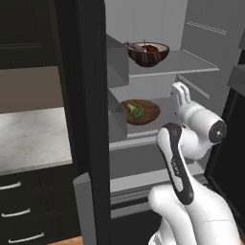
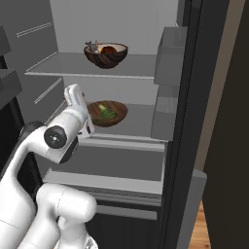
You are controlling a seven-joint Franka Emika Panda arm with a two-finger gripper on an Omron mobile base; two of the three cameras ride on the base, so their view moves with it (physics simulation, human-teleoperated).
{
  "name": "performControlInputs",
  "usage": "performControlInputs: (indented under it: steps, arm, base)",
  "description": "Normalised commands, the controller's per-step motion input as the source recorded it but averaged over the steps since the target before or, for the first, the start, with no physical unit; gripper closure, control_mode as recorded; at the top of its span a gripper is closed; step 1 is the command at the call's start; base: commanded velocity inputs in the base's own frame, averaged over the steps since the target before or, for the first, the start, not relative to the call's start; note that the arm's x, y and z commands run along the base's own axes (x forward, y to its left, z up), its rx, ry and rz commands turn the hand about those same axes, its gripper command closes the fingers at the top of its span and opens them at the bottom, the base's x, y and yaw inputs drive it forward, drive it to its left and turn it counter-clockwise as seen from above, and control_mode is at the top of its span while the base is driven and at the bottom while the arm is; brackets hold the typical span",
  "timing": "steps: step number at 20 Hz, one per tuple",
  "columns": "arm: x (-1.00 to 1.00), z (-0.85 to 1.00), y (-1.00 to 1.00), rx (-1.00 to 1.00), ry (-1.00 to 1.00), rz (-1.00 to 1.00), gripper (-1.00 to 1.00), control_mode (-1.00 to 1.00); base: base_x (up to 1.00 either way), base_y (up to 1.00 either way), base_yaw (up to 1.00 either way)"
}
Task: Place the bowl with the broccoli and squash on the second highest shelf of the fridge. Place the bowl with the steak and fish on the top shelf of the fridge.
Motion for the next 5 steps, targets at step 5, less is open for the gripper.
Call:
performControlInputs:
  steps: [5]
  arm:
    - [-1.00, 1.00, 0.23, -0.07, -0.03, 0.19, -1.00, -1.00]
  base:
    - [0.00, 0.00, 0.00]
